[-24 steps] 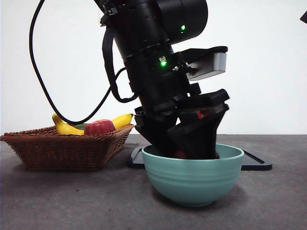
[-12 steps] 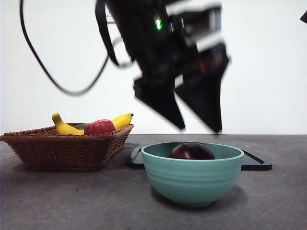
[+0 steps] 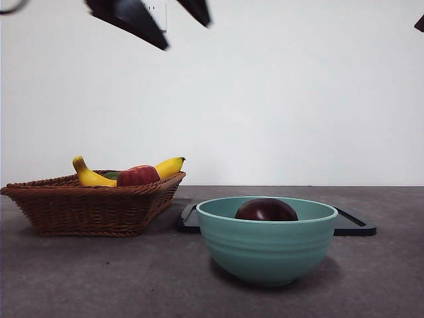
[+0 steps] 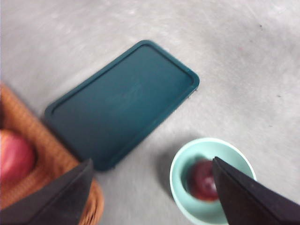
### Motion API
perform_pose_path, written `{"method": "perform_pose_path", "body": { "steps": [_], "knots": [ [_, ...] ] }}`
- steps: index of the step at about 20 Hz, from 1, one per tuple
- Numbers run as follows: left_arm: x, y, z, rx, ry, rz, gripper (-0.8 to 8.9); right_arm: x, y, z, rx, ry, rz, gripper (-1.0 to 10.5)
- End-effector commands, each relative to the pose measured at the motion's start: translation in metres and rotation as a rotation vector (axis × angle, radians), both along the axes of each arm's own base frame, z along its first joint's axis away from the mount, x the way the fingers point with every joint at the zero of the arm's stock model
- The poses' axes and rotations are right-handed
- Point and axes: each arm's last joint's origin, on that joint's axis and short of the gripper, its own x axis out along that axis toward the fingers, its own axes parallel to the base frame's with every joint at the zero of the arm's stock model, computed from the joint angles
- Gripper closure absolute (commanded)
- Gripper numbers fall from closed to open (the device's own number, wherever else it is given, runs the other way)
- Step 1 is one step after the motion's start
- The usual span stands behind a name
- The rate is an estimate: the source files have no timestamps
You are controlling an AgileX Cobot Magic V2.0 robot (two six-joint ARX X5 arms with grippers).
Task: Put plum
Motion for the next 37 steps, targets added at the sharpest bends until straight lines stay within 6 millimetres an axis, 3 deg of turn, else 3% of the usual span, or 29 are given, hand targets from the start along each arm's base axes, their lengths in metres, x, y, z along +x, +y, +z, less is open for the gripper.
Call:
{"method": "perform_pose_path", "body": {
  "steps": [1, 3, 6, 12, 23, 32, 37],
  "knots": [
    [-0.003, 0.016, 0.009, -0.062, 0.019, 0.002, 4.08, 0.001, 0.001, 0.006, 0.002, -0.025, 0.005, 5.7],
    [-0.006, 0.031, 0.003, -0.072, 0.04, 0.037, 4.07, 0.001, 0.001, 0.006, 0.002, -0.025, 0.005, 5.7],
    [-0.016, 0.047, -0.023, -0.091, 0.119, 0.029, 4.08, 0.001, 0.001, 0.006, 0.002, -0.025, 0.005, 5.7],
    [-0.039, 0.057, -0.071, -0.129, 0.331, -0.092, 4.09, 0.002, 0.0, 0.005, -0.015, -0.028, -0.013, 5.7],
    [-0.04, 0.057, -0.073, -0.123, 0.35, -0.09, 4.09, 0.004, 0.001, 0.0, -0.029, 0.022, -0.014, 5.7],
    [-0.04, 0.056, -0.073, -0.128, 0.347, -0.088, 4.09, 0.05, 0.025, -0.074, -0.021, 0.213, -0.029, 5.7],
    [-0.04, 0.056, -0.073, -0.128, 0.347, -0.088, 4.09, 0.074, 0.047, -0.098, -0.088, 0.217, -0.024, 6.2]
  ]
}}
